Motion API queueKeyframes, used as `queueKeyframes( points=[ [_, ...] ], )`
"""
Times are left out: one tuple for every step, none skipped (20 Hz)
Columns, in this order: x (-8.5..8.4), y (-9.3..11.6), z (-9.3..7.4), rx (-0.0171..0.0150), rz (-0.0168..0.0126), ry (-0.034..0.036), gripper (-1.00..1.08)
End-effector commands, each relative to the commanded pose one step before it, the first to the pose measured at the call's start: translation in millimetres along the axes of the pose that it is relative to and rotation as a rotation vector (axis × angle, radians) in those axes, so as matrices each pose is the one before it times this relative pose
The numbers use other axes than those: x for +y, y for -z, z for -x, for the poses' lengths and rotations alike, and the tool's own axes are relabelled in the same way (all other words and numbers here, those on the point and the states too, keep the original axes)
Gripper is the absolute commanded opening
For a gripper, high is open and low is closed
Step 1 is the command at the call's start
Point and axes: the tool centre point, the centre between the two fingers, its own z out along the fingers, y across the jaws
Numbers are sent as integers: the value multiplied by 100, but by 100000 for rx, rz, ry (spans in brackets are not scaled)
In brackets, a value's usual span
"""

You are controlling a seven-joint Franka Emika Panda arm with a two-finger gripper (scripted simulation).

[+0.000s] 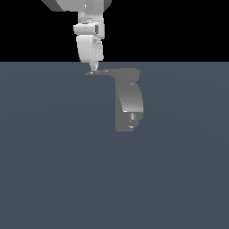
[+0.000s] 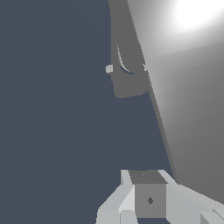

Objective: Turn on the faucet by rotating a designated handle.

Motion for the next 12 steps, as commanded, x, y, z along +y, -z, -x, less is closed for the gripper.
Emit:
queueKeyframes(
  points=[
    [829,-5,-50,163,353,-57,-100],
    [272,0,10,0,0,0,-100],
    [274,0,10,0,0,0,-100],
    [276,0,10,0,0,0,-100],
    [278,0,10,0,0,0,-100],
    [280,0,11,0,0,0,-100],
    [282,0,11,0,0,0,-100],
    [283,0,11,0,0,0,-100],
    [285,0,11,0,0,0,-100],
    [287,0,11,0,0,0,-100],
    [289,0,11,0,0,0,-100],
    [291,0,11,0,0,0,-100]
  ],
)
